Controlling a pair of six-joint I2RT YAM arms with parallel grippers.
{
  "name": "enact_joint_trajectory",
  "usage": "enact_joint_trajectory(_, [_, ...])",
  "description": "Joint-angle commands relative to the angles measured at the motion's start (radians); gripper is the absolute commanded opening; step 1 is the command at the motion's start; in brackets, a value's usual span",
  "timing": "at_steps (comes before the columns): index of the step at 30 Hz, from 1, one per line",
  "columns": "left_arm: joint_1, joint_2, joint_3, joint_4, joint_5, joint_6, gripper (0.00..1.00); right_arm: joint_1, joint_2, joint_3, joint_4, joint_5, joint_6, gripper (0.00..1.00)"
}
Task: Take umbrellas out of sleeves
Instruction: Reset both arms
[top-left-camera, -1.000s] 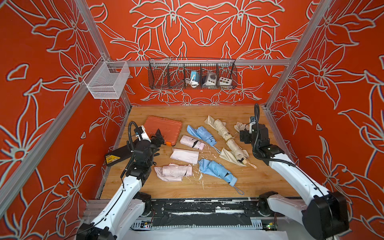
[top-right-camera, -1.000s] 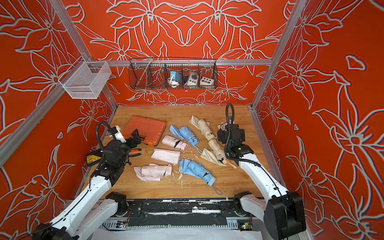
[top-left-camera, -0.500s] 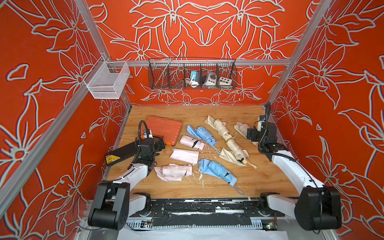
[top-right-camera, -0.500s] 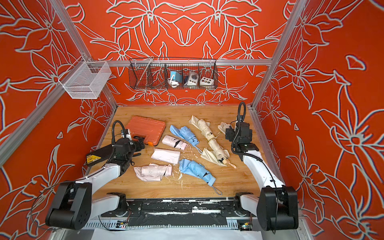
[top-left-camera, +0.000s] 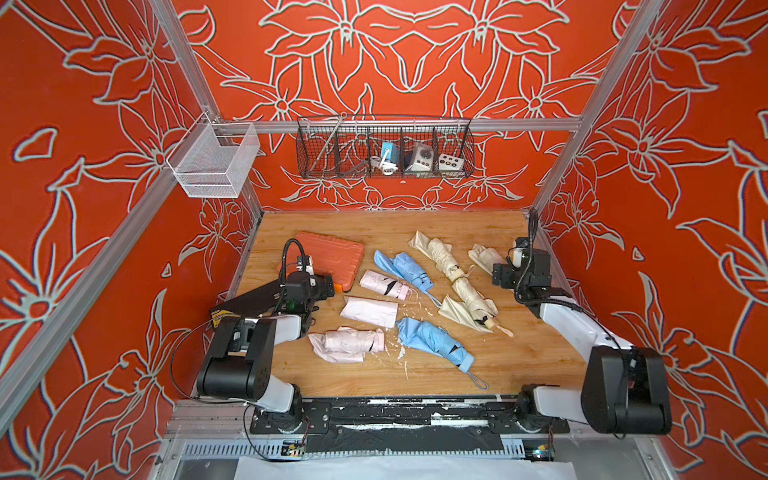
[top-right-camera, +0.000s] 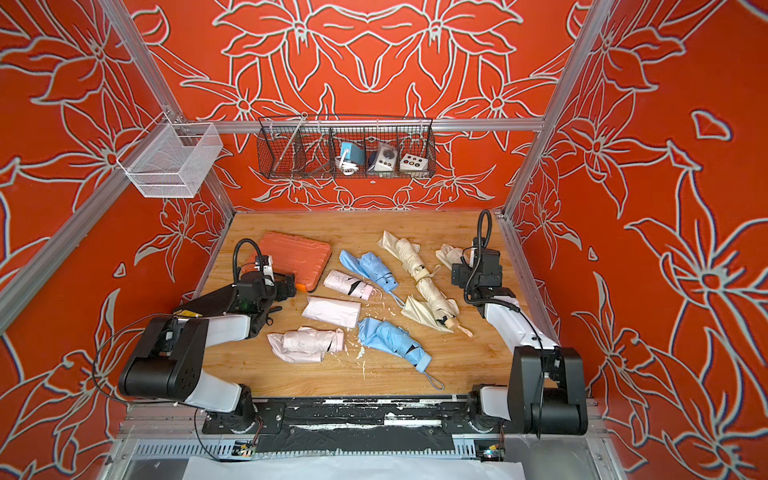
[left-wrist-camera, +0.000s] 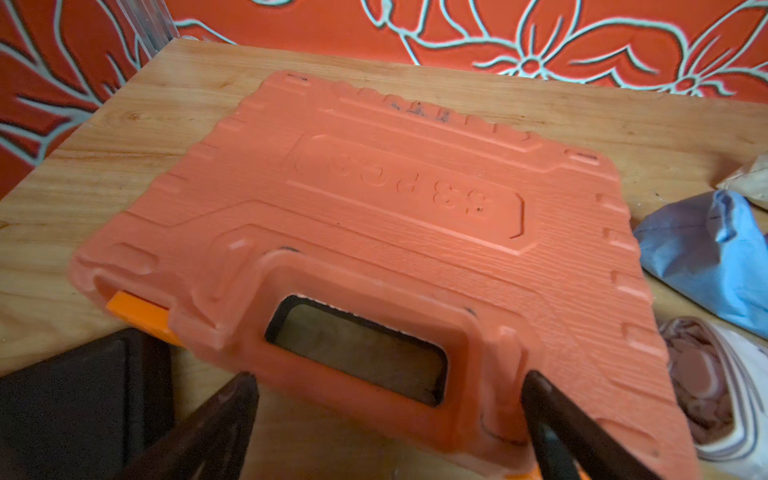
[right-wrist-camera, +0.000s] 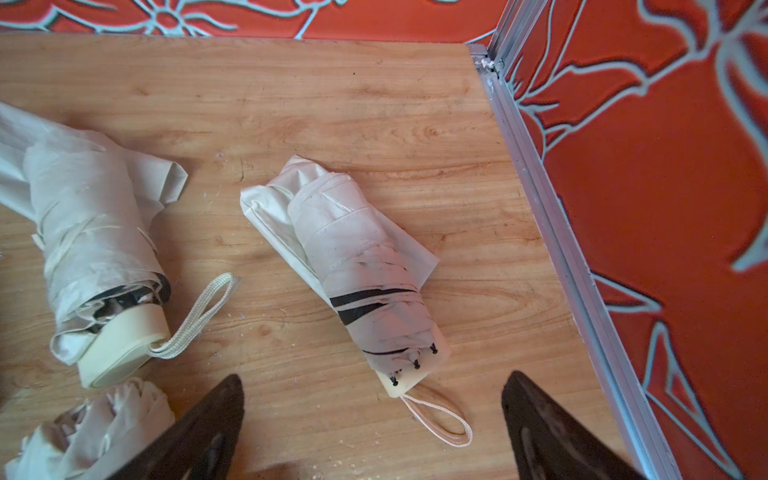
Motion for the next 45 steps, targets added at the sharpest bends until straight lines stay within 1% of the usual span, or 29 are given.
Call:
enact_joint_trajectory(1, [-0.004, -0.012, -0.023, 0.09, 0.015, 0.025, 0.98, -0.008, 0.038, -0.021, 0.095, -0.039, -0.065, 0.99])
enact_joint_trajectory(7, [-0.007, -0.075, -0.118, 0.198, -0.015, 0.011, 0.98, -0.01, 0.103, -0.036, 0.168, -0.091, -0.057, 0.99])
enact_joint_trajectory(11, [-0.002, -0.096, -0.151, 0.24, -0.012, 0.01, 0.98, -0.01, 0.113, -0.046, 0.197, -0.111, -0.059, 0.99])
enact_joint_trajectory(17, [-0.013, -0.111, -0.198, 0.305, -0.031, 0.014, 0.98, -0.009, 0.074, -0.107, 0.264, -0.132, -0.069, 0.99])
enact_joint_trajectory(21, [-0.012, -0.13, -0.255, 0.386, -0.036, 0.01, 0.98, -0.009, 0.031, -0.163, 0.325, -0.159, -0.081, 0.99])
enact_joint_trajectory(27, [-0.005, -0.118, -0.314, 0.494, -0.012, 0.008, 0.98, -0.01, -0.034, -0.261, 0.438, -0.199, -0.097, 0.99])
enact_joint_trajectory(33, [-0.01, -0.112, -0.316, 0.505, -0.024, 0.011, 0.97, -0.009, -0.117, -0.374, 0.557, -0.214, -0.107, 0.99])
enact_joint_trajectory(39, [-0.009, -0.113, -0.319, 0.504, -0.023, 0.011, 0.97, -0.009, -0.179, -0.433, 0.61, -0.173, -0.088, 0.99])
enact_joint_trajectory(45, [-0.021, -0.11, -0.317, 0.51, -0.042, 0.017, 0.97, -0.008, -0.151, -0.453, 0.665, -0.151, -0.082, 0.99])
